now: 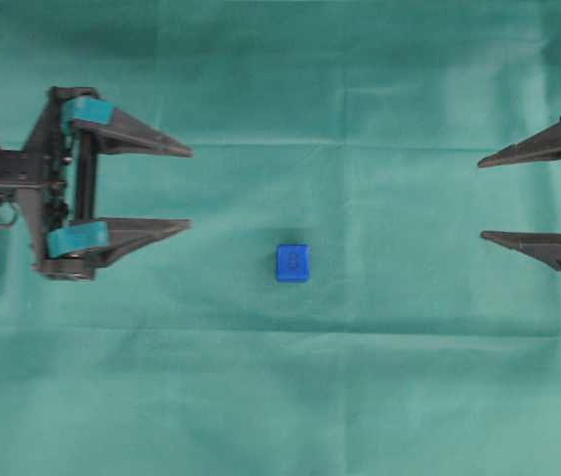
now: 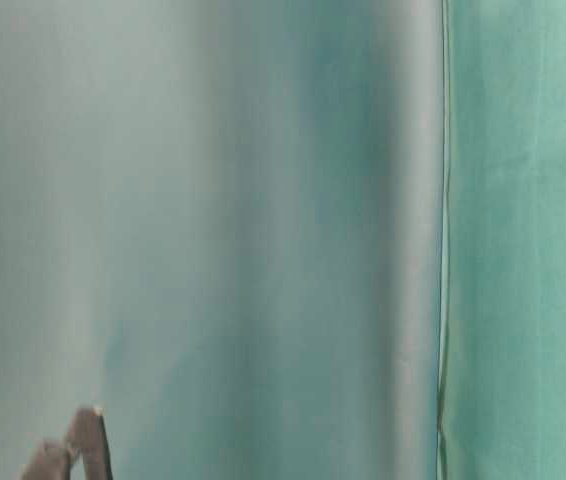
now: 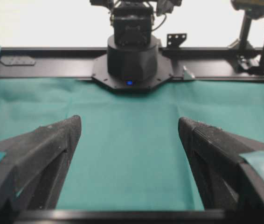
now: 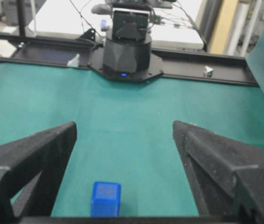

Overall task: Handover the blue block to the right arm after grasping it with the left arm, then place it in the designated position.
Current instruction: 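Open the left gripper and move it toward the blue cube, then lower the open left gripper over the blue cube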

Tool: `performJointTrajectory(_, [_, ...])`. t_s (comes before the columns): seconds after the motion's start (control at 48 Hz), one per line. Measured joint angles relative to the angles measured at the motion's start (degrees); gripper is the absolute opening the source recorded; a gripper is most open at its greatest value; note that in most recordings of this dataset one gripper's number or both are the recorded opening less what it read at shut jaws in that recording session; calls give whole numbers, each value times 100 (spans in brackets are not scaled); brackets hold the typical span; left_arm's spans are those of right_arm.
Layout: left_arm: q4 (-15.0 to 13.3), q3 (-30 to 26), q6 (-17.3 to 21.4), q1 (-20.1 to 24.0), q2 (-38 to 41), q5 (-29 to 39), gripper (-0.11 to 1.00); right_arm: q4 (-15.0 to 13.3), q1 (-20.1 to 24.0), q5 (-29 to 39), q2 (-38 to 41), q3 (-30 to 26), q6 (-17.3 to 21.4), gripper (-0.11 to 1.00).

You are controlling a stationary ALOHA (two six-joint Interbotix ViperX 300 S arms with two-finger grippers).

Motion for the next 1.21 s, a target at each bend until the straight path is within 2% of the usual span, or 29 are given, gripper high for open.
performJointTrajectory(0.354, [9,-1099,9,-62,1345,-88,100,-9,0,0,18,0,-35,94])
performJointTrajectory(0.583, [0,-1775,9,-79,1960,237,100,-9,0,-9,79,0,-53,94])
performJointTrajectory(0.875, [0,-1960,9,-88,2083,580,100,-9,0,0,79,0,-53,94])
performJointTrajectory(1.0, [0,-1986,9,-88,2092,879,100,-9,0,0,88,0,-53,93])
performJointTrajectory(1.208, [-35,-2338,-290,-88,2197,1978,100,-9,0,26,88,0,-53,93])
